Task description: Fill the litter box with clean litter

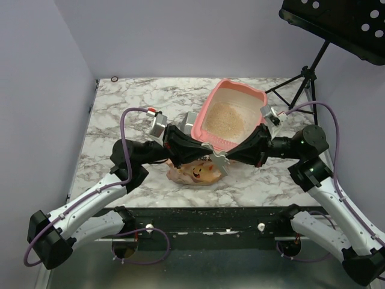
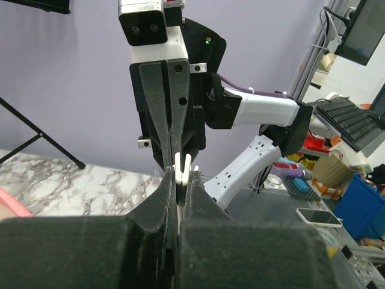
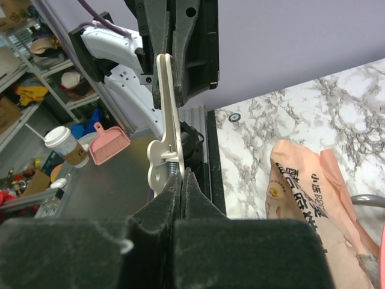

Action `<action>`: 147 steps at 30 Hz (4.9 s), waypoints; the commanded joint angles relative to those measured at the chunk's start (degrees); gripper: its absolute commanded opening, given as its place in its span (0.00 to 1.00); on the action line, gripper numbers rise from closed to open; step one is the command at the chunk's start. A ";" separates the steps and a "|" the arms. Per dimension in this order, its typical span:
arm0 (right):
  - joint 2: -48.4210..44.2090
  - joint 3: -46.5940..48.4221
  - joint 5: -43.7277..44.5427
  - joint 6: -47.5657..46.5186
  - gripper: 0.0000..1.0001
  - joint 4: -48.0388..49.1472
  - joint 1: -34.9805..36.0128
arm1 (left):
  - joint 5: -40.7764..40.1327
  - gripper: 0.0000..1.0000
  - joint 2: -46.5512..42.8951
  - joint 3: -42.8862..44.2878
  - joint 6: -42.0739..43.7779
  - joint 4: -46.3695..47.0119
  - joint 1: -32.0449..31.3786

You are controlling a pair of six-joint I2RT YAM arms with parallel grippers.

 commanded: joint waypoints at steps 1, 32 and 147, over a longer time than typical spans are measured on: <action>0.72 0.90 -1.33 -0.88 0.06 -1.15 0.54 | 1.41 0.00 -0.65 -0.57 0.15 3.91 1.05; 5.02 9.17 3.94 -18.20 0.77 -15.31 5.02 | 0.44 0.00 -4.69 4.17 6.66 -16.31 1.67; 24.37 11.71 30.74 -51.07 0.00 -39.21 8.36 | -26.63 0.15 8.58 2.06 52.28 -61.14 2.90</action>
